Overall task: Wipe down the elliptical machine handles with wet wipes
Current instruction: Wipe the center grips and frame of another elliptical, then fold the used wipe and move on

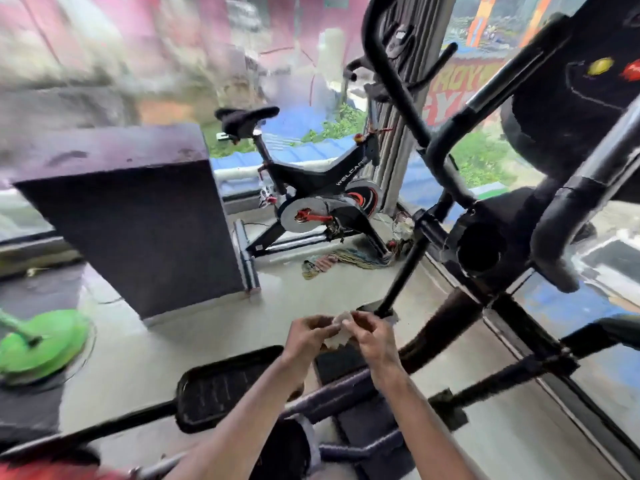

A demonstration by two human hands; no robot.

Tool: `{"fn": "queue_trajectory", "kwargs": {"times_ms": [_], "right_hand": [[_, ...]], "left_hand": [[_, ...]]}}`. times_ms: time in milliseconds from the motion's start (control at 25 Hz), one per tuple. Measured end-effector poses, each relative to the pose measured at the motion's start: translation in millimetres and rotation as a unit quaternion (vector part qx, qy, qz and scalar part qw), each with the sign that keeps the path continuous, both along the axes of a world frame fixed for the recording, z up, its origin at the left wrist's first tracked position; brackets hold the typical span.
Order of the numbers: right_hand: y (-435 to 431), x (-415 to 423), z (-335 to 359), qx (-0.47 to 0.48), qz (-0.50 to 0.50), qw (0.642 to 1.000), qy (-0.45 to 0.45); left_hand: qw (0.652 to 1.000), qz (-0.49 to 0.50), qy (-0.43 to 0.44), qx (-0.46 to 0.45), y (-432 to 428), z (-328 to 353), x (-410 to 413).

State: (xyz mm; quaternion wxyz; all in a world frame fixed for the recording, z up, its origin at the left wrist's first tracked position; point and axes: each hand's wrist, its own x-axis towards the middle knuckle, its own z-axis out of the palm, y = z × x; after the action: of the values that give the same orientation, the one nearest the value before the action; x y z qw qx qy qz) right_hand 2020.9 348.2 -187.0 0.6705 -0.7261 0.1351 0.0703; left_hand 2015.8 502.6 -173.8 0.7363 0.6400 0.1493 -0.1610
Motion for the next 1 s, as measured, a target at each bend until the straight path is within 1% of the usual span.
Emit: {"fn": "queue_trajectory", "kwargs": {"times_ms": [160,240,320,440,600,840,920,1000], "right_hand": [[104.0,-14.6,-14.4,0.038,0.136,0.988,0.062],[155.9,-27.9,-19.1,0.059,0.209,0.972,0.086],[210.4,-50.7,-22.3,0.067,0.298,0.948,0.092],[294.4,-89.3,-24.6,0.071,0.402,0.906,0.113],[409.0,-157.6,-23.6,0.085,0.467,0.871,0.123],[577.6,-288.0,-19.6,0.073,0.608,0.784,0.096],[631.3,-338.3,-22.9,0.057,0.651,0.752,0.086],[676.3,-392.7,-25.3,0.052,0.687,0.717,0.101]], "left_hand": [[0.988,0.146,0.037,0.025,93.9,-13.2,-60.2],[0.975,0.215,0.039,0.037,138.8,-16.6,-92.9],[0.957,0.283,0.039,0.048,188.2,-18.5,-132.3],[0.923,0.383,0.043,0.023,255.4,-23.1,-196.7],[0.876,0.478,0.061,-0.014,337.0,-16.2,-286.4],[0.789,0.611,0.058,-0.012,466.5,-9.0,-427.4],[0.745,0.664,0.058,-0.018,502.8,-6.7,-479.1],[0.69,0.72,0.065,-0.024,531.5,0.3,-535.0]]}}
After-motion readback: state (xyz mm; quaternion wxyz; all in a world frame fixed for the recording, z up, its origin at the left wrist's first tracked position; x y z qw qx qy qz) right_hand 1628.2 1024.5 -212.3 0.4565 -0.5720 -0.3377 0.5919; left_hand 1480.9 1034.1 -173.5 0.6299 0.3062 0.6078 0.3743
